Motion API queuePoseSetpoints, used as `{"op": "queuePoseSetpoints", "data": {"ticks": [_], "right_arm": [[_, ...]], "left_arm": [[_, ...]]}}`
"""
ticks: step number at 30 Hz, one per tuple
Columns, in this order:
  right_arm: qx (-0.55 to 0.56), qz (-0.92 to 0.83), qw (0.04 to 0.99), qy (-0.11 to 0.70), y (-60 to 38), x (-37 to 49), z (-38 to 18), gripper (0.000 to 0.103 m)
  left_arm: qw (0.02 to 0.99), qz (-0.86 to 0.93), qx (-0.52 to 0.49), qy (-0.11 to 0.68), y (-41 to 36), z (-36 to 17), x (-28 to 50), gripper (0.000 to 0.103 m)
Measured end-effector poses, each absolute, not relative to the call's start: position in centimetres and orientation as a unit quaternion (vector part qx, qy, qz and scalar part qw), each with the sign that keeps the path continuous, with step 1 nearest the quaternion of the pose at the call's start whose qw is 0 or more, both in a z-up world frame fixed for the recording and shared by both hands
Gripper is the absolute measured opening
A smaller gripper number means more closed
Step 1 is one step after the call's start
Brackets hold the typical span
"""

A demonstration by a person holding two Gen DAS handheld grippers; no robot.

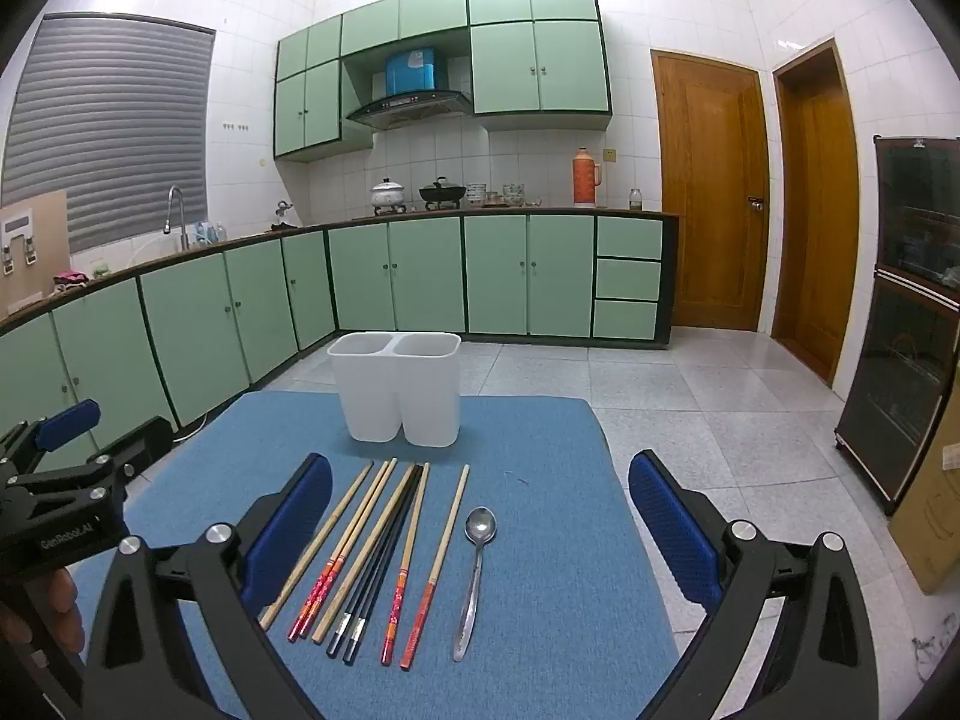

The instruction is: Organize utensils

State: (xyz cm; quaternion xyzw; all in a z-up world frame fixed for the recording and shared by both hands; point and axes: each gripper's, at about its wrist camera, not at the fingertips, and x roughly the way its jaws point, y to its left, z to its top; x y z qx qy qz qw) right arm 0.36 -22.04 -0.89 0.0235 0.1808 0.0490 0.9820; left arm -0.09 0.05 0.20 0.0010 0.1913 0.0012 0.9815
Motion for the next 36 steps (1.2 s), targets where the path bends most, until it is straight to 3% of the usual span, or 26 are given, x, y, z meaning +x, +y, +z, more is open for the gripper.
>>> {"op": "queuePoseSetpoints", "data": {"ticks": [36], "right_arm": [[0.025, 0.049, 0.982, 0.18, -22.04, 0.38, -0.84, 0.097]], "left_arm": [[0.982, 0.001, 0.003, 0.187, 0.02, 0.43, -0.11, 0.098]]}}
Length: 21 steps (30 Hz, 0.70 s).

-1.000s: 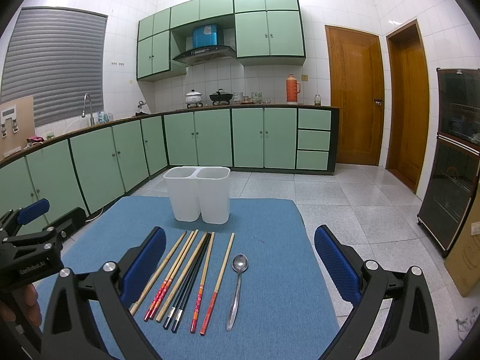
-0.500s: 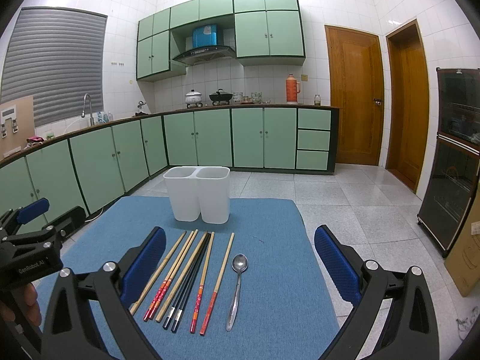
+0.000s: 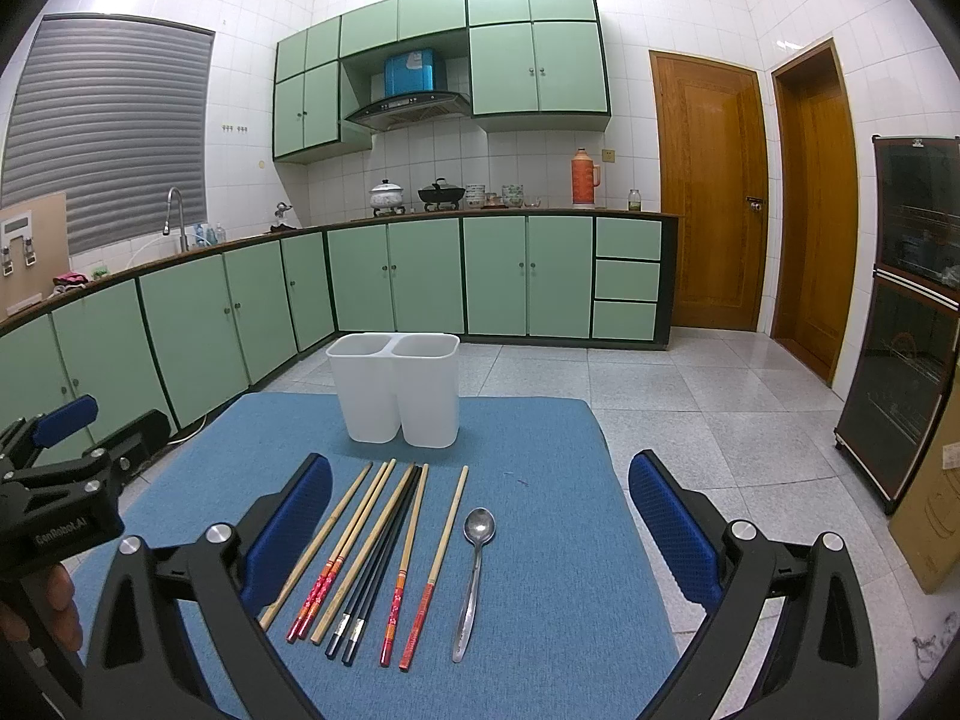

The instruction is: Organize utensils

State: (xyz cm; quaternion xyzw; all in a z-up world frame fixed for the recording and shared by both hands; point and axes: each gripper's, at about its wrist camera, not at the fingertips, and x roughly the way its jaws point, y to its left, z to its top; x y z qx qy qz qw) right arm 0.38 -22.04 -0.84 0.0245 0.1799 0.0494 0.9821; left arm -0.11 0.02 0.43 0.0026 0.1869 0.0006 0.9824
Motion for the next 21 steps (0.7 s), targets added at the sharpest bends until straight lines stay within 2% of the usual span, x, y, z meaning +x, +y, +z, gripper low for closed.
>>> {"op": "queuePoseSetpoints", "data": {"ticks": [21], "right_arm": [[0.025, 0.049, 0.982, 0.18, -22.05, 0.37, -0.82, 0.097]], "left_arm": [[0.983, 0.001, 0.001, 0.185, 0.06, 0.58, -0.17, 0.098]]}}
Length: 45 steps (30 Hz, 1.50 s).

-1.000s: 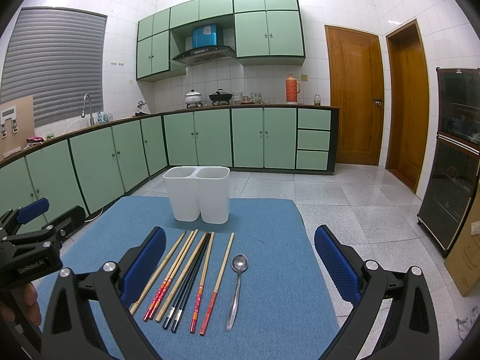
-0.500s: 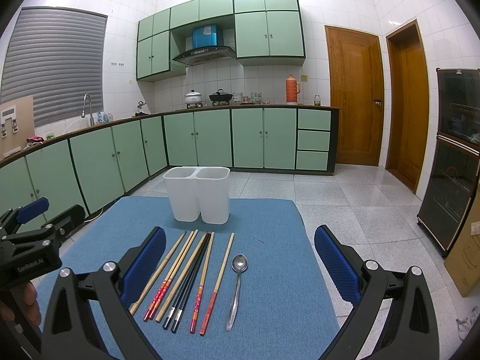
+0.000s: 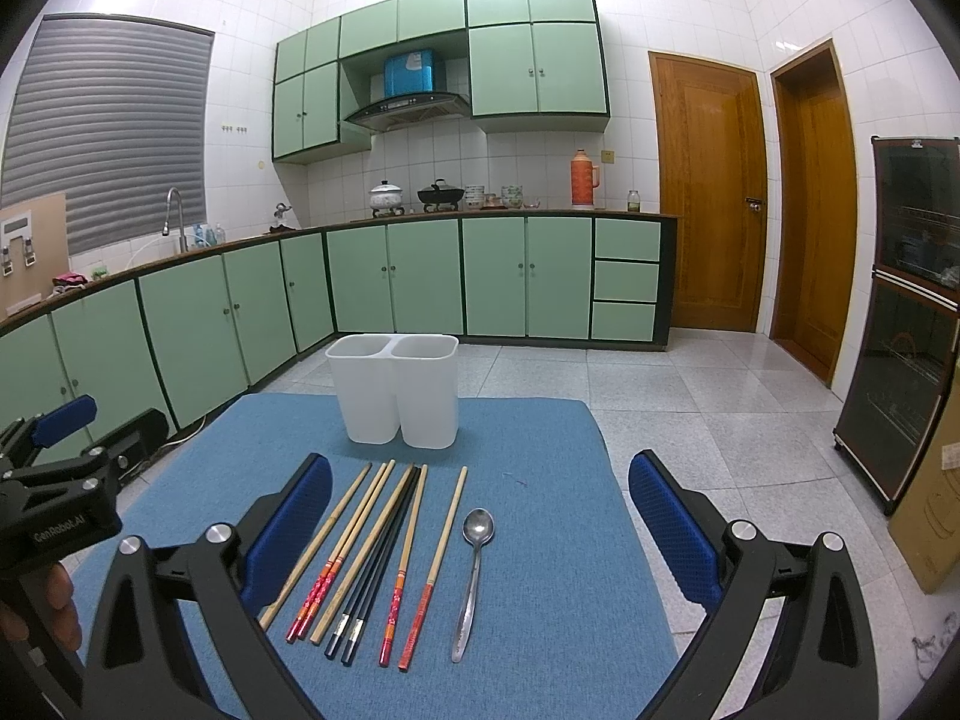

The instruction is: Organize utensils

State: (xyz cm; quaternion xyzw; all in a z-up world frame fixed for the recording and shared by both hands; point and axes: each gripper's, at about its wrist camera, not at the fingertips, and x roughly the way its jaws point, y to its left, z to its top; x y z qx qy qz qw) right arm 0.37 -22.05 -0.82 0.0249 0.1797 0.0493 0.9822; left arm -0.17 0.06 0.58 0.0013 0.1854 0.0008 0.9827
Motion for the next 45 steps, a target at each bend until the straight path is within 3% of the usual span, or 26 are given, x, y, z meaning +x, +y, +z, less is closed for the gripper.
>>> {"op": "queuePoseSetpoints", "data": {"ticks": [27, 36, 45], "right_arm": [[0.022, 0.051, 0.982, 0.183, -22.1, 0.5, -1.0, 0.097], [0.022, 0.047, 0.974, 0.219, -22.0, 2.1, -3.3, 0.097], [0.025, 0.063, 0.957, 0.282, -22.4, 5.7, -6.0, 0.081]], "left_arm": [[0.982, 0.004, 0.001, 0.189, 0.3, 1.0, -0.1, 0.098], [0.966, 0.035, 0.0, 0.257, 2.4, -1.7, 2.4, 0.098], [0.946, 0.031, 0.0, 0.323, 2.9, -4.4, 5.9, 0.098]]}}
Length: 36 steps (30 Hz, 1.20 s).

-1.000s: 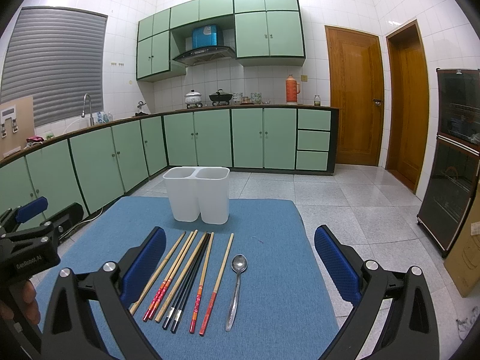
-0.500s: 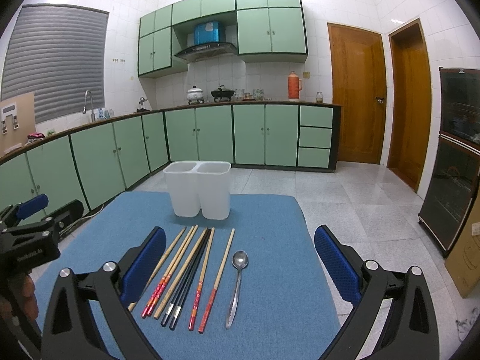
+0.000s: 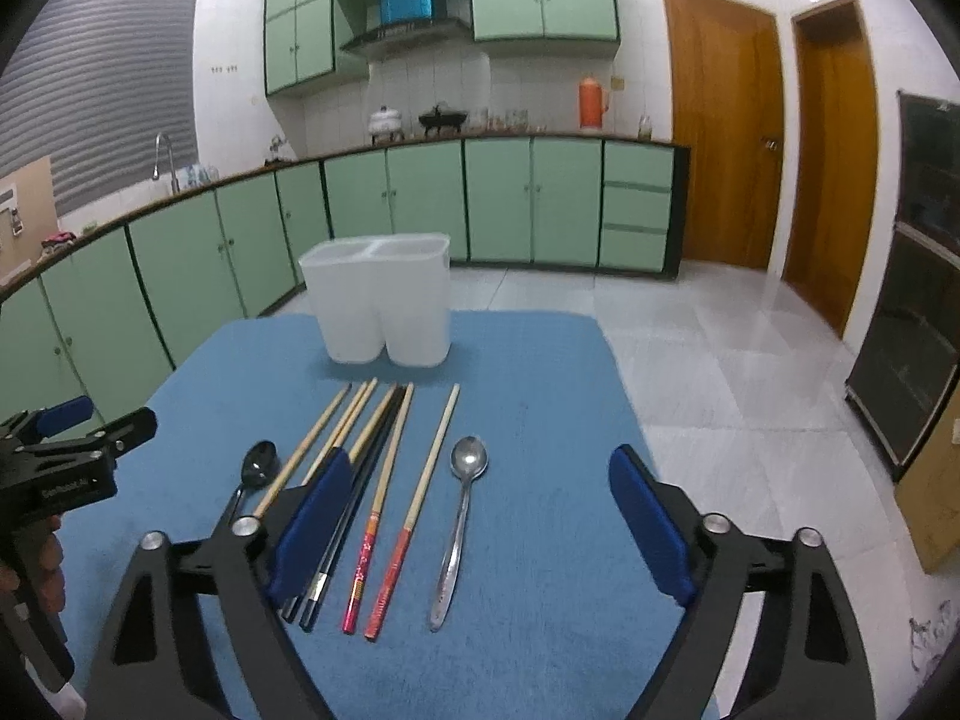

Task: Organize utensils
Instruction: 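Close the left gripper on the black spoon while the right gripper grasps the metal spoon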

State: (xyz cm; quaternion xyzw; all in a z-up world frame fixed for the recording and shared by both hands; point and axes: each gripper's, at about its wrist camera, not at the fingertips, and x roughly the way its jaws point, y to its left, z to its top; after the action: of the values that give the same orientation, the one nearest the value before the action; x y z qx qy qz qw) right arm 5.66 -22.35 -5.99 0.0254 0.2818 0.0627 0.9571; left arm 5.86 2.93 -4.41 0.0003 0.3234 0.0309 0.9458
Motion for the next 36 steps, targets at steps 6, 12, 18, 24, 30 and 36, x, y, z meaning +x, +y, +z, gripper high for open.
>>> {"op": "queuePoseSetpoints", "data": {"ticks": [6, 12, 18, 24, 30, 36], "right_arm": [[0.032, 0.082, 0.935, 0.344, -22.2, 10.4, -8.1, 0.07], [0.048, 0.102, 0.912, 0.395, -22.1, 14.2, -10.3, 0.058], [0.04, 0.115, 0.904, 0.41, -21.5, 15.2, -11.2, 0.057], [0.039, 0.119, 0.899, 0.419, -21.4, 15.8, -11.8, 0.053], [0.036, 0.125, 0.894, 0.429, -21.0, 16.6, -12.3, 0.049], [0.03, 0.125, 0.889, 0.439, -20.9, 17.2, -12.7, 0.048]], "left_arm": [[0.925, 0.012, 0.004, 0.38, 1.9, -7.1, 9.4, 0.089], [0.905, 0.004, 0.006, 0.426, 1.3, -9.8, 11.7, 0.082], [0.893, 0.002, -0.002, 0.45, 1.4, -11.5, 12.8, 0.08], [0.888, -0.001, -0.008, 0.461, 1.5, -12.1, 13.7, 0.079], [0.887, -0.002, -0.019, 0.461, 1.8, -12.2, 14.7, 0.075], [0.881, -0.02, -0.034, 0.471, 2.0, -12.3, 14.9, 0.07]]}}
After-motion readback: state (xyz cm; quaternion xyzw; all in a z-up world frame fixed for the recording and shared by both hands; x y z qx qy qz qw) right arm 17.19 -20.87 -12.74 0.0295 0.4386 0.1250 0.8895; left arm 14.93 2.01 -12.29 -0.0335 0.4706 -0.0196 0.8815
